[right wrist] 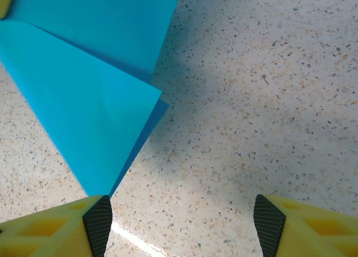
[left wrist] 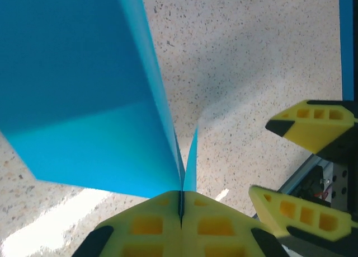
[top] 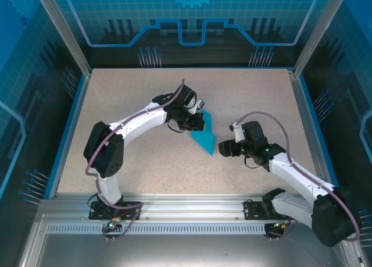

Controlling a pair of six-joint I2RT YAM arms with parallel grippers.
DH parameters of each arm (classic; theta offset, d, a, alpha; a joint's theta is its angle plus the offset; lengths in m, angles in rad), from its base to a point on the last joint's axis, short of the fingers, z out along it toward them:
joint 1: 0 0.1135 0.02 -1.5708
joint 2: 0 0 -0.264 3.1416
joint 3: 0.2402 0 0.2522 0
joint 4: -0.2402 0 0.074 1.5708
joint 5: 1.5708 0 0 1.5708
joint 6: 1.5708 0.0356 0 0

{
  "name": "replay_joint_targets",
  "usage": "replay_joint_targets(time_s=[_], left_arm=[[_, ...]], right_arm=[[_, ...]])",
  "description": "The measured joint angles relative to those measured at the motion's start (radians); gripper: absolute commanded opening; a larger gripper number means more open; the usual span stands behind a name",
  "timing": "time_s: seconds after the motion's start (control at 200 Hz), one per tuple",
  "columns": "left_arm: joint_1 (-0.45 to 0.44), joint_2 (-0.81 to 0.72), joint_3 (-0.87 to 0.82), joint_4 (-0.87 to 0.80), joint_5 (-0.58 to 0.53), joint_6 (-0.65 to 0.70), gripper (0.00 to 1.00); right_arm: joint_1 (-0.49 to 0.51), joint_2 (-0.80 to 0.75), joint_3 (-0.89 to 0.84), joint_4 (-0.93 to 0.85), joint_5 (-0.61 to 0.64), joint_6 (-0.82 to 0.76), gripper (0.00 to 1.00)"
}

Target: Fold a paper plane with a square sheet of paper (fold left side to right side)

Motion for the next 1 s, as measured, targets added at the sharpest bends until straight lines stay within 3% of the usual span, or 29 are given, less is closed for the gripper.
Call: replay_joint_targets(time_s=[0.385, 0.77, 0.995], left_arm=[[0.0, 0.185, 0.006, 0.012, -0.011, -0.047, 0.03], [0.002, 0.188, 0.018, 0.015, -0.01, -0.053, 0.03], [0.002, 0.188, 0.03, 0.015, -0.007, -0.065, 0.03]], right_arm=[[0.008, 0.018, -0.047, 0.083, -0.027, 0.026, 0.57], [0.178, 0.257, -0.034, 0.241, 0.034, 0.015, 0.56], [0.205, 0.351, 0.002, 0.275, 0.083, 0.014, 0.52]])
